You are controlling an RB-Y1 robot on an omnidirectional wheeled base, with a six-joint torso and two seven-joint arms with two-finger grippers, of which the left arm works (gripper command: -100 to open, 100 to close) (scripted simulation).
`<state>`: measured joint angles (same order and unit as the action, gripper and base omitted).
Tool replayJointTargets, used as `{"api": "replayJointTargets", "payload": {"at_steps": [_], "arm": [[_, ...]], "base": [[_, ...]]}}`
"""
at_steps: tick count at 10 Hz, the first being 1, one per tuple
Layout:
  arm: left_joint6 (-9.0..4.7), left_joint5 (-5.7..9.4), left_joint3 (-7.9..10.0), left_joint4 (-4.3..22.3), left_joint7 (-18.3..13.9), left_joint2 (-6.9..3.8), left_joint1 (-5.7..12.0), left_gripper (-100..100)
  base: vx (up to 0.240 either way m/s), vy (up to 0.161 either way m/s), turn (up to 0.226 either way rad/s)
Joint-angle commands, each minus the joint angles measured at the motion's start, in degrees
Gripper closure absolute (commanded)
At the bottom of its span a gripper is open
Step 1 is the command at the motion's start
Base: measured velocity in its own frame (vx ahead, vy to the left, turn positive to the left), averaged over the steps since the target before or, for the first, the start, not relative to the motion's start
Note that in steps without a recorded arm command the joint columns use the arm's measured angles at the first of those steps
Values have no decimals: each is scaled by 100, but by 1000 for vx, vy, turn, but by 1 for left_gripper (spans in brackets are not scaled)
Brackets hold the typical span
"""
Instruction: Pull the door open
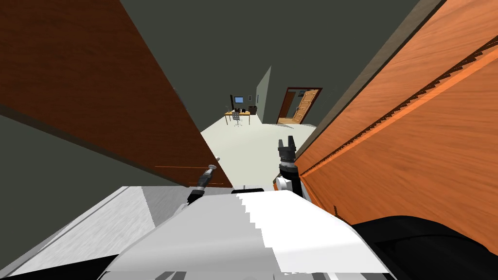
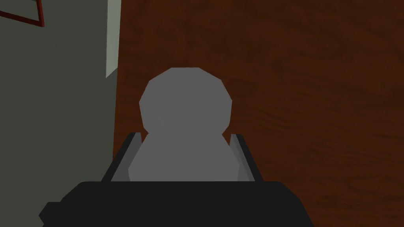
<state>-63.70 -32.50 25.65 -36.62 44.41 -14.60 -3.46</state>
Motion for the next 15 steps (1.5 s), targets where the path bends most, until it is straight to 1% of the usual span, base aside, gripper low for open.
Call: {"api": "replayJointTargets", "payload": {"at_steps": [1,2,3,4,5,7,8,9,10,11,12,13,14,15], "arm": [[20,105,-55,11,-286,7,12,100],[20,105,-55,11,-340,7,12,100],[39,180,-91,14,-559,6,23,100],[59,256,-128,17,-700,4,35,100],[59,256,-128,17,-779,4,35,100],[102,426,-210,24,-1136,0,61,100],[102,426,-210,24,-1231,0,61,100],[126,521,-255,27,-1425,-2,75,100],[126,521,-255,27,-1464,-2,75,100],[150,616,-301,31,-1668,-5,90,100],[150,616,-301,31,-1696,-5,90,100],[174,711,-347,35,-1919,-7,105,100],[174,711,-347,35,-1929,-7,105,100],[201,816,-398,39,-2148,-9,121,100]], "base": [[-46,21,-66],[-38,19,-38],[-35,19,-43],[-55,27,-75],[-42,22,-39],[-43,22,-69],[-45,26,-44],[-44,16,-51],[-35,17,-32],[-43,21,-60],[-38,20,-33],[-43,26,-69],[-37,22,-37],[-48,23,-53]]}}
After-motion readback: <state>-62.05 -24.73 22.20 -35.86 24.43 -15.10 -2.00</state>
